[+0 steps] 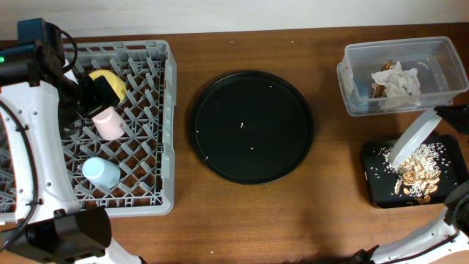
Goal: Sort waste into correct bins and load items into the dishwasher rack
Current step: 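Tilt the plate to dump the food scraps onto the black tray, then carry the empty plate back and set it on the round tray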
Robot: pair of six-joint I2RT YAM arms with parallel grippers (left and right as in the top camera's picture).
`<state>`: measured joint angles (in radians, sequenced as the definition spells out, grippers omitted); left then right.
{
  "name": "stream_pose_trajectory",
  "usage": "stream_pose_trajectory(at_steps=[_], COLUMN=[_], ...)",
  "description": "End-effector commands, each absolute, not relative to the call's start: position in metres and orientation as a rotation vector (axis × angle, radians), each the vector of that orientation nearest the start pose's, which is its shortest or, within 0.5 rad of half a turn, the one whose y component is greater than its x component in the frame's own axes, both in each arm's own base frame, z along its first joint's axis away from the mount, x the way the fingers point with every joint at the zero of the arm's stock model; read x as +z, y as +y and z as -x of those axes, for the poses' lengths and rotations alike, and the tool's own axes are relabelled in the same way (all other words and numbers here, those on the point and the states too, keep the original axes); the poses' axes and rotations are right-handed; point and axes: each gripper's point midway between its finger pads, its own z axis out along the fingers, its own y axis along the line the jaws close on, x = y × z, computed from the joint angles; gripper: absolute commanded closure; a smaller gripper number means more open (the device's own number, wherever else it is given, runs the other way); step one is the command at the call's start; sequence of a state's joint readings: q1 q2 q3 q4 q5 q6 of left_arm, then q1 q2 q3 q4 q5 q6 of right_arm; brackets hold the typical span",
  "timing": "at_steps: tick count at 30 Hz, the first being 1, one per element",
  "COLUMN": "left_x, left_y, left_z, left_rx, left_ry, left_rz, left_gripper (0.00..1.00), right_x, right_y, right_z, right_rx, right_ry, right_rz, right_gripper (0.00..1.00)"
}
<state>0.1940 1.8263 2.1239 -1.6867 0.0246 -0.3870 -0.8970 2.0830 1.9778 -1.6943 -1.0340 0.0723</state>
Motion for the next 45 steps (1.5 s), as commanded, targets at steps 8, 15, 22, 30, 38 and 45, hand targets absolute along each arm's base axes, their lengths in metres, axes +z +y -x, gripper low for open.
stream_pose_trajectory(at_steps=[8,15,22,30,38,45], left_x=[0.265,0.265,0.265,0.265,0.265,0.265], left_y=[0.066,0.066,0.066,0.066,0.066,0.066], left_z=[-0.337,-0.337,-0.337,-0.337,-0.337,-0.337], left_rx=[-0.050,-0.050,-0.050,-0.050,-0.050,-0.050], left_ry=[2.805,2.805,2.805,2.805,2.806,2.805], left_rz=[0.866,0.866,0.866,0.866,0.866,0.866], left_gripper=[0.01,0.01,0.01,0.01,0.01,0.01], right_x=[0.299,0.269,0.217,0.089,0.102,0.234], right_y=[-0.104,0.034,0.190,0.298,0.326,0.216], right_z=[-0.340,-0.385,-0.413,-0.409,-0.379,-0.401], right_rx=[1.020,0.452,0.015,0.005,0.135,0.101], right_ry=[2.409,2.714,2.644,2.771,2.837,2.822], right_rz=[-0.814,-0.441,-0.105,0.119,0.206,-0.094], right_gripper=[0.96,0.96,0.96,0.94,0.51,0.11])
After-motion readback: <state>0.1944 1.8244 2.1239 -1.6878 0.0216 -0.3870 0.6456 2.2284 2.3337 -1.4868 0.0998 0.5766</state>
